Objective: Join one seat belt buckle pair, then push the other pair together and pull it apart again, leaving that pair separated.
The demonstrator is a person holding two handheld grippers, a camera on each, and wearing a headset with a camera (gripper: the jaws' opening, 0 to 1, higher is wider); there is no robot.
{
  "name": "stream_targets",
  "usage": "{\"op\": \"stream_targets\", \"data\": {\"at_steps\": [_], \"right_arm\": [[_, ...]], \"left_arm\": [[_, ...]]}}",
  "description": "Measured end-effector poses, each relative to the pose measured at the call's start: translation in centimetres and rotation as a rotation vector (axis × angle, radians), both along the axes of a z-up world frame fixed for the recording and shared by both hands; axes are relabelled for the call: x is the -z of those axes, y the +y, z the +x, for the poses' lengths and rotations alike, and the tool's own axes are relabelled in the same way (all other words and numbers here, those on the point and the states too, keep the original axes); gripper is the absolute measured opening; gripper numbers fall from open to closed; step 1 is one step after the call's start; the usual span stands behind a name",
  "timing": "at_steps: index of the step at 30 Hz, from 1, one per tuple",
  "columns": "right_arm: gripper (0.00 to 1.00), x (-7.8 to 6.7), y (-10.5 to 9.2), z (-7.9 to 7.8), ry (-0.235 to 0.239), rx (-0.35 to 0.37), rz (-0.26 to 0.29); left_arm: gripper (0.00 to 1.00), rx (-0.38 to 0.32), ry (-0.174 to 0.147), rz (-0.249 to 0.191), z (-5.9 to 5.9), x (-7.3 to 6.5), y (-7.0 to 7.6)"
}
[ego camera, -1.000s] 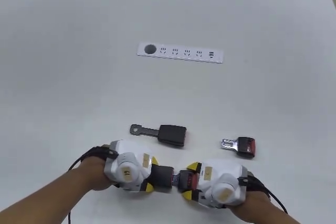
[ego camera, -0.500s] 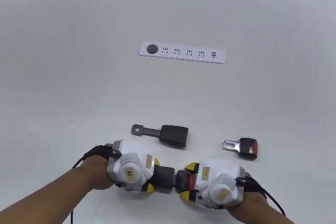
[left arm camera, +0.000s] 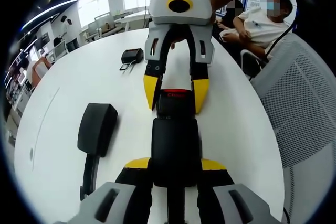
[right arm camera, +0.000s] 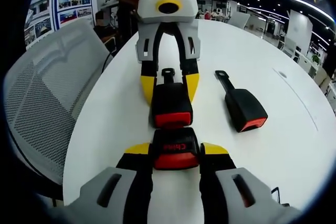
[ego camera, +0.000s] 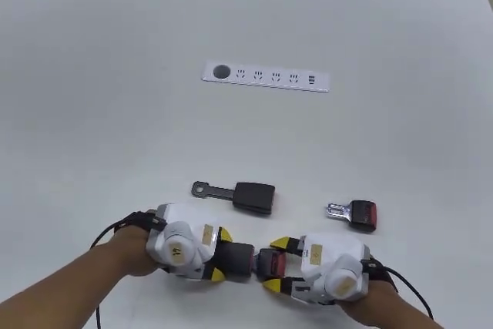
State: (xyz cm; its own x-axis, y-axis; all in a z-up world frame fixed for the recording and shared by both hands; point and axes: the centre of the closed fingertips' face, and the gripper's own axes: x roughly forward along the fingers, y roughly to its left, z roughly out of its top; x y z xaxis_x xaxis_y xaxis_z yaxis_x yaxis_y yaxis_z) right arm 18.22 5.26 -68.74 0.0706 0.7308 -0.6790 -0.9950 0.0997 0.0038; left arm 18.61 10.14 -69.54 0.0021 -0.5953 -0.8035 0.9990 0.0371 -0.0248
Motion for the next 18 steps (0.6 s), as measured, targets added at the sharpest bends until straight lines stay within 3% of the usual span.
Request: {"op": "stream_targets", "data": {"at_steps": [8,18], "right_arm": [[0.31,-0.39,-0.1,0.01,-0.02,0.0,0.057],[0.3,-0.47,-0.46,0.14,-0.005,0.031,0.129]], "left_arm": [[0.32,0.001,-0.002,-0.029,-0.08,-0.03,0.2],[0.32,0.001,0.014,-0.062,-0.12,-0.25,0.54]]}}
